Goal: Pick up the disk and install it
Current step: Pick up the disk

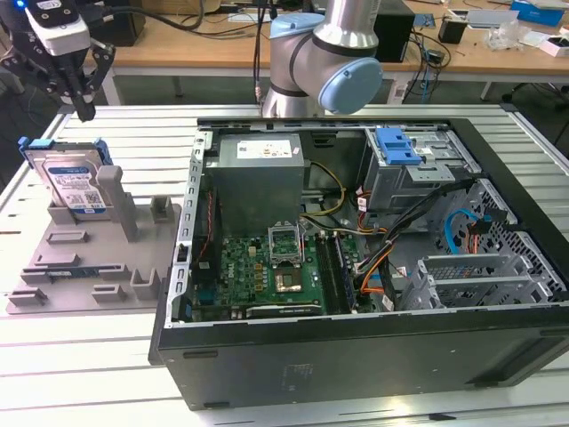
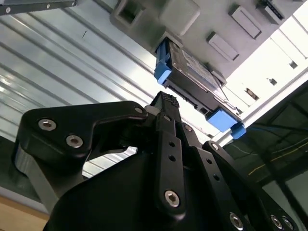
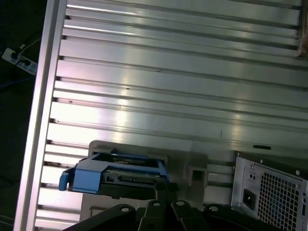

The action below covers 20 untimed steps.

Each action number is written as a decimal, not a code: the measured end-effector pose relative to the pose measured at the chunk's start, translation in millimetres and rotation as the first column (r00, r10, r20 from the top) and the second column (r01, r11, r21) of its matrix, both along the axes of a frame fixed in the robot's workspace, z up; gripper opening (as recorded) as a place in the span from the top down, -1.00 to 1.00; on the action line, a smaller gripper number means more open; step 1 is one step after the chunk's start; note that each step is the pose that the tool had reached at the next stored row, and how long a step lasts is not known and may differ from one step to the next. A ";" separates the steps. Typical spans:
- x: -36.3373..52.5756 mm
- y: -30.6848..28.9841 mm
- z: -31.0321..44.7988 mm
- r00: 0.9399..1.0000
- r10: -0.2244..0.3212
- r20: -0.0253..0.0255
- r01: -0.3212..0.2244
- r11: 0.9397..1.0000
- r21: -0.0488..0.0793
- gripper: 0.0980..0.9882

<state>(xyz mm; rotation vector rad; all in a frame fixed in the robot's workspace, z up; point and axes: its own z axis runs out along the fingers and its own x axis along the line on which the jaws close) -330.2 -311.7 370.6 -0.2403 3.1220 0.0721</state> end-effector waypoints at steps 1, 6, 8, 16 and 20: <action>0.0 0.0 0.0 1.000 0.017 -0.001 -0.017 1.000 0.000 0.98; 0.0 0.2 -0.4 0.992 0.127 -0.010 -0.127 0.992 -0.002 0.69; -0.2 0.4 -0.6 0.985 0.172 -0.015 -0.172 0.985 -0.003 0.42; -1.9 2.5 -1.0 0.962 0.271 -0.021 -0.271 0.963 -0.007 0.14; -1.9 2.7 -1.7 0.920 0.391 -0.022 -0.391 0.920 -0.010 0.14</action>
